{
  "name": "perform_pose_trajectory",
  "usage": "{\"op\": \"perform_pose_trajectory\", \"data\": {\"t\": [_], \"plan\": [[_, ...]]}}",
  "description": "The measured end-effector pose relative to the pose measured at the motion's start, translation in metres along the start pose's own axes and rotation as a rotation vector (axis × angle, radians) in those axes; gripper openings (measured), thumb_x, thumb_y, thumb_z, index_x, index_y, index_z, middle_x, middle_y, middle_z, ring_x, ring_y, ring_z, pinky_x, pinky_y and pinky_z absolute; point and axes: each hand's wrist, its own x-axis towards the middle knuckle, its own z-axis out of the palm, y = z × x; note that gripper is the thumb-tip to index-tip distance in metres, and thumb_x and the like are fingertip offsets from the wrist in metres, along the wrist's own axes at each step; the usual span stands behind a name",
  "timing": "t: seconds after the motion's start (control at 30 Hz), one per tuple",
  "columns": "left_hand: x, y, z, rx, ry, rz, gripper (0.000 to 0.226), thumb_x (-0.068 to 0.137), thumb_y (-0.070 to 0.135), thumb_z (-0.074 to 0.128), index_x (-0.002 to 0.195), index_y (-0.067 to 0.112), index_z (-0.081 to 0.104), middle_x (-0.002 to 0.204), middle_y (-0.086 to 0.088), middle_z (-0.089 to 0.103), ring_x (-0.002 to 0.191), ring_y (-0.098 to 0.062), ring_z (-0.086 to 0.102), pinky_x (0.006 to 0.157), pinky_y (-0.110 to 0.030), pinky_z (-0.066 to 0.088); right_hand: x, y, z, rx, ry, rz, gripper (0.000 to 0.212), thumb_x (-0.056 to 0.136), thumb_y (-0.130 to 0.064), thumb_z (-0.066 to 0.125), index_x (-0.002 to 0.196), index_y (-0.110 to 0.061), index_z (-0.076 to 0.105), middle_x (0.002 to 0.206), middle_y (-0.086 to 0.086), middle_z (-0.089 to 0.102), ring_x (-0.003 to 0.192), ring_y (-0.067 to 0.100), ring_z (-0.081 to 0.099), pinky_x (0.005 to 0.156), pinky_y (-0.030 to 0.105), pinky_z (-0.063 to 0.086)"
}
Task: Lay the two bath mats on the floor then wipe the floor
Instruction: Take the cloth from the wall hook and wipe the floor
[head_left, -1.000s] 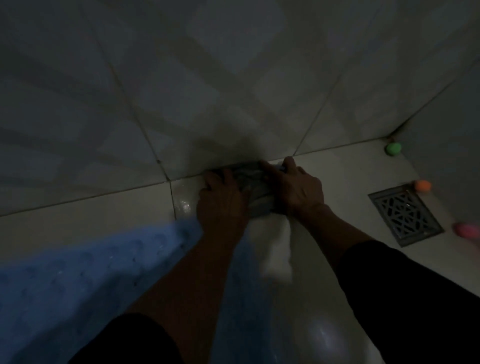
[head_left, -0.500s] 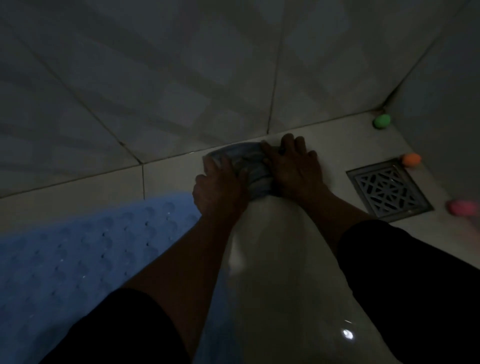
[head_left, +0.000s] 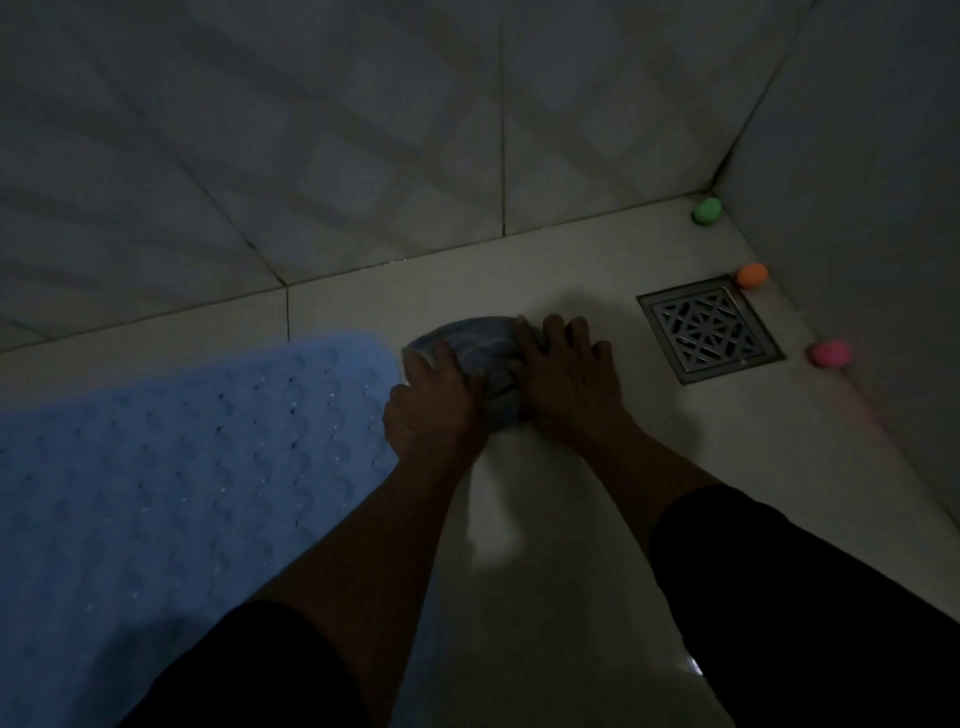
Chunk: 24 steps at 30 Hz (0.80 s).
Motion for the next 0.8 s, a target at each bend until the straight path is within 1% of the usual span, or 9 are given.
{"op": "perform_pose_trajectory", "data": {"t": [0.17,0.23,0.33,0.4,0.5,0.53,0.63,0.7,0.8], "plan": [[-0.033,-0.005,-0.001,0.024,-0.011,0.005,0.069,0.099,0.061,0.028,0.151,0.017,0.027,0.149,-0.022,0.036,0.102,-0.04,0.061,0.078,-0.04,0.049,-0.032,-0.009,-0.003,0.017,-0.053,0.037,0.065,0.096,-0.048,0.041,0.152,-0.021,0.021,0.141,0.011,0.032,0.129,0.036,0.026,0.097,0.049,0.033],[-0.044,-0.007,-0.002,0.006,-0.029,0.015,0.069,0.099,0.06,0.029,0.153,0.016,0.023,0.152,-0.023,0.032,0.108,-0.041,0.059,0.082,-0.042,0.049,-0.043,-0.013,-0.005,0.026,-0.048,0.05,0.06,0.098,-0.046,0.038,0.15,-0.021,0.024,0.14,0.012,0.033,0.129,0.036,0.027,0.096,0.049,0.034],[-0.06,-0.009,-0.005,-0.038,-0.076,0.017,0.069,0.1,0.058,0.031,0.154,0.016,0.021,0.155,-0.023,0.027,0.112,-0.043,0.057,0.085,-0.044,0.048,-0.058,-0.018,-0.006,0.074,-0.057,0.086,0.055,0.097,-0.044,0.041,0.147,-0.023,0.03,0.137,0.012,0.036,0.129,0.036,0.028,0.096,0.049,0.035],[-0.069,-0.012,-0.007,-0.059,-0.097,0.034,0.067,0.1,0.057,0.032,0.153,0.017,0.022,0.153,-0.023,0.027,0.114,-0.044,0.056,0.087,-0.045,0.048,-0.068,-0.021,-0.005,0.107,-0.077,0.112,0.055,0.095,-0.046,0.046,0.144,-0.026,0.033,0.135,0.01,0.038,0.129,0.036,0.029,0.096,0.05,0.037],[-0.079,-0.018,-0.009,-0.062,-0.133,0.059,0.064,0.1,0.054,0.036,0.152,0.018,0.026,0.15,-0.022,0.033,0.115,-0.042,0.056,0.088,-0.046,0.049,-0.082,-0.023,-0.003,0.114,-0.064,0.152,0.049,0.095,-0.044,0.045,0.142,-0.03,0.036,0.132,0.009,0.041,0.126,0.035,0.032,0.093,0.049,0.038],[-0.083,-0.02,-0.011,-0.044,-0.142,0.07,0.061,0.1,0.051,0.039,0.15,0.018,0.029,0.147,-0.021,0.036,0.114,-0.04,0.057,0.086,-0.045,0.049,-0.086,-0.024,-0.003,0.113,-0.063,0.162,0.048,0.095,-0.043,0.045,0.14,-0.031,0.038,0.131,0.009,0.042,0.126,0.034,0.033,0.092,0.049,0.038],[-0.094,-0.023,-0.017,0.024,-0.131,0.084,0.041,0.099,0.033,0.047,0.138,0.019,0.043,0.132,-0.013,0.051,0.1,-0.034,0.063,0.066,-0.037,0.044,-0.094,-0.028,-0.007,0.132,-0.105,0.181,0.043,0.093,-0.039,0.049,0.133,-0.026,0.043,0.13,0.009,0.046,0.124,0.035,0.038,0.094,0.049,0.038],[-0.1,-0.027,-0.018,-0.009,-0.158,0.055,0.04,0.098,0.026,0.05,0.137,0.022,0.044,0.13,-0.01,0.052,0.096,-0.031,0.063,0.064,-0.035,0.039,-0.098,-0.031,-0.011,0.194,-0.127,0.22,0.041,0.092,-0.037,0.051,0.128,-0.021,0.042,0.127,0.011,0.052,0.121,0.036,0.045,0.095,0.051,0.039],[-0.104,-0.036,-0.019,-0.06,-0.192,0.058,0.049,0.094,0.023,0.059,0.139,0.025,0.042,0.131,-0.009,0.051,0.096,-0.03,0.063,0.065,-0.034,0.04,-0.104,-0.033,-0.021,0.341,-0.219,0.334,0.054,0.091,-0.039,0.053,0.136,-0.015,0.034,0.13,0.015,0.053,0.118,0.037,0.052,0.1,0.051,0.04]]}}
